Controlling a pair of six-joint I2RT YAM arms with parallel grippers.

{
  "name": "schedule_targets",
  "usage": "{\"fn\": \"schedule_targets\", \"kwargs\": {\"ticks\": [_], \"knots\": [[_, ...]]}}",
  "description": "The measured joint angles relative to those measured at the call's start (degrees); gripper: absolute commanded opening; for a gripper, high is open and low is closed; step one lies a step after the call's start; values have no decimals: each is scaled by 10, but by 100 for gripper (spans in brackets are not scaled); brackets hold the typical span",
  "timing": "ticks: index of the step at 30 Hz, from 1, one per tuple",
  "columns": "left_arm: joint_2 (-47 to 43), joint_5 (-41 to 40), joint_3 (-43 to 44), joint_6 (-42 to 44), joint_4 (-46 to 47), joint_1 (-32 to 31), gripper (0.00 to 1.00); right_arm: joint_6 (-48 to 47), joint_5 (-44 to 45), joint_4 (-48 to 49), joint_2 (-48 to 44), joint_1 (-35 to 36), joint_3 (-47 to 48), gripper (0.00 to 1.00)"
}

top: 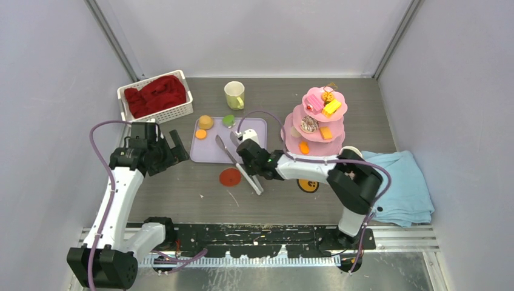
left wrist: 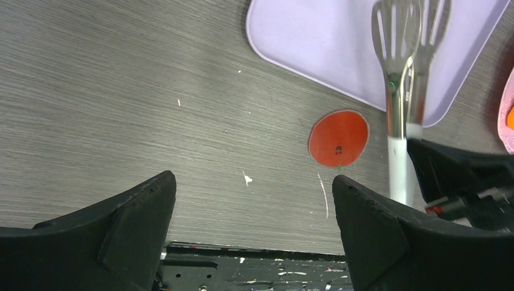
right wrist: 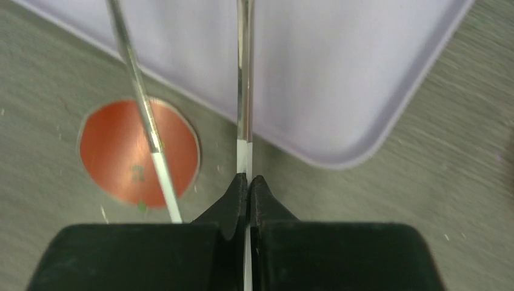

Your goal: Serve the afternoon tea

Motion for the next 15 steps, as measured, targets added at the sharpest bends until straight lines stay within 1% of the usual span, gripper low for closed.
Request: {"fn": "schedule_targets", "kwargs": {"ticks": [3, 7, 10, 15], "knots": [[0, 0, -3, 0, 0, 0, 100, -20, -6, 3, -70, 5, -57, 1], [0, 0, -3, -1, 0, 0, 100, -57, -5, 18, -142, 39, -110, 1], [-3, -2, -3, -5, 0, 0, 100, -82, -7, 29, -160, 65, -132, 1], [-26, -11, -3, -13, 0, 0, 100, -126, -12, 45, -162, 112, -176, 6]]}}
